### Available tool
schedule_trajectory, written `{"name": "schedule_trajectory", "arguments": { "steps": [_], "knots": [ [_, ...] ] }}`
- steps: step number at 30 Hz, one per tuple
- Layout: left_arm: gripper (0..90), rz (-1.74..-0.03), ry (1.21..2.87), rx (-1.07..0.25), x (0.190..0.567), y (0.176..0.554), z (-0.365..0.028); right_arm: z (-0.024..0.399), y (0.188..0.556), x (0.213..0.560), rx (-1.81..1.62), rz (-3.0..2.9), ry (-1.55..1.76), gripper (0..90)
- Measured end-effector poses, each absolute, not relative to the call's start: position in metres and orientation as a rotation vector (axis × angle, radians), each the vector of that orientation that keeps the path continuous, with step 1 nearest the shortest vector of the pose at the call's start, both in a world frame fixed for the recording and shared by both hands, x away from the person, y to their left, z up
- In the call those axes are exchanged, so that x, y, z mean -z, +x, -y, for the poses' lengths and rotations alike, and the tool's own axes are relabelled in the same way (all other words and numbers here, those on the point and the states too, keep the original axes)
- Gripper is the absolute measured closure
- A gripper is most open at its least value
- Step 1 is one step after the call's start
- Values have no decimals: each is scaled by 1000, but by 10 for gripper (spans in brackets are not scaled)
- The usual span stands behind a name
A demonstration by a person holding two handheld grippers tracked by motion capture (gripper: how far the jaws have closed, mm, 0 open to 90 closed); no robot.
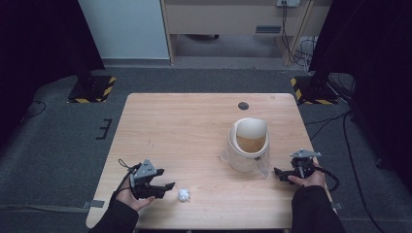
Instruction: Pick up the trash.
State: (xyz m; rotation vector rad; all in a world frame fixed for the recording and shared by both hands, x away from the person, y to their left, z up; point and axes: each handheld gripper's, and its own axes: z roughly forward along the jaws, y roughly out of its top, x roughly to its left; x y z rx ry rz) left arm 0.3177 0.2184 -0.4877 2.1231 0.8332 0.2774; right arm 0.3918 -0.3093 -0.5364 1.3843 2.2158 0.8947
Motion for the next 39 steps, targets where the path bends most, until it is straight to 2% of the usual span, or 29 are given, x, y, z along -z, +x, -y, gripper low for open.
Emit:
{"name": "schedule_trajectory", "arguments": {
  "steps": [16,23,35,39],
  "knots": [
    [418,-708,2299,-173,503,308,-185,309,392,538,-897,-2215,1374,11],
    [470,-690,2333,-149,508,309,-179,309,392,538,-897,-2214,1369,9],
    [617,-681,2369,-148,512,312,-171,309,392,538,-899,-2211,1373,8],
    [635,-681,2371,-132,512,312,-170,308,392,538,-901,-2211,1374,8]
  ]
}}
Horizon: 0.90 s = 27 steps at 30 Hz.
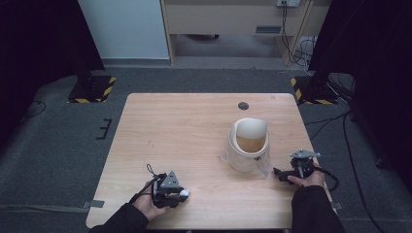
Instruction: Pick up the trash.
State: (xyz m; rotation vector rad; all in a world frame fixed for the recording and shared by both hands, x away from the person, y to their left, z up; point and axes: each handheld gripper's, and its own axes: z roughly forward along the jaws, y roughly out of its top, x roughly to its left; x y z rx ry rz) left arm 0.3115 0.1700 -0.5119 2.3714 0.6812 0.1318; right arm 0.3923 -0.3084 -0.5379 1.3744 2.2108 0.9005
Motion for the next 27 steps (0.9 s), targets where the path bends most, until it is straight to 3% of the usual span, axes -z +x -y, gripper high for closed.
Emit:
{"name": "schedule_trajectory", "arguments": {
  "steps": [19,27],
  "knots": [
    [664,-679,2303,-159,503,311,-172,309,392,539,-914,-2202,1370,7],
    [670,-676,2197,-208,490,310,-173,309,392,539,-915,-2202,1370,7]
  ]
}}
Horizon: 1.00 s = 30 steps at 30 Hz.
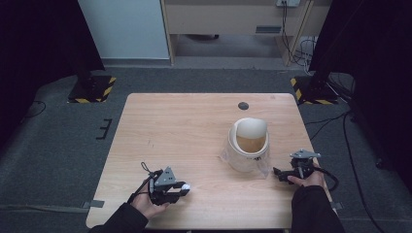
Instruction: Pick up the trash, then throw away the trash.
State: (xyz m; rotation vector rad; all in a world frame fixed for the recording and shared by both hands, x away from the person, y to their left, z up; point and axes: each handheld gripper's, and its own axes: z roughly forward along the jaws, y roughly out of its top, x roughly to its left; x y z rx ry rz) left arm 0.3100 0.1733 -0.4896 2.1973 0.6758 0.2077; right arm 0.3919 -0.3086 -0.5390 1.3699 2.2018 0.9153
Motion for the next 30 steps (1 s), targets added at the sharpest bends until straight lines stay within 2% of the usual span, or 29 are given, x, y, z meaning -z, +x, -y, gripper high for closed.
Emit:
{"name": "schedule_trajectory", "arguments": {
  "steps": [14,30],
  "knots": [
    [676,-616,2001,-284,459,305,-163,309,392,539,-913,-2202,1367,7],
    [675,-569,1887,-309,440,318,-139,309,392,539,-913,-2202,1366,7]
  ]
}}
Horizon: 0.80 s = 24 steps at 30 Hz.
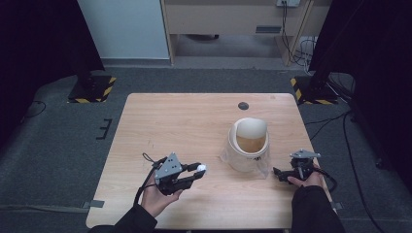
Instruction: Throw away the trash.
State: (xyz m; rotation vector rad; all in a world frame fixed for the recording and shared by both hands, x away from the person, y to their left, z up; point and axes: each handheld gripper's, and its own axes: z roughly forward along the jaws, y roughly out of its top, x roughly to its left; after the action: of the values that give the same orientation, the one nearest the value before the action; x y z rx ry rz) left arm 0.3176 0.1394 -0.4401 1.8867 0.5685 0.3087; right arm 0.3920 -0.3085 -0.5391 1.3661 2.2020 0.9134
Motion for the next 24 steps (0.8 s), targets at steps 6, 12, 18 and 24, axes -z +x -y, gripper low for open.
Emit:
{"name": "schedule_trajectory", "arguments": {
  "steps": [6,12,18,24],
  "knots": [
    [674,-551,1877,-299,437,323,-125,309,392,539,-914,-2202,1366,7],
    [675,-530,1860,-288,433,328,-111,308,392,539,-913,-2202,1366,7],
    [675,-501,1850,-289,426,334,-97,308,392,539,-913,-2202,1366,6],
    [673,-486,1832,-294,419,340,-85,308,392,539,-913,-2202,1367,6]
  ]
}}
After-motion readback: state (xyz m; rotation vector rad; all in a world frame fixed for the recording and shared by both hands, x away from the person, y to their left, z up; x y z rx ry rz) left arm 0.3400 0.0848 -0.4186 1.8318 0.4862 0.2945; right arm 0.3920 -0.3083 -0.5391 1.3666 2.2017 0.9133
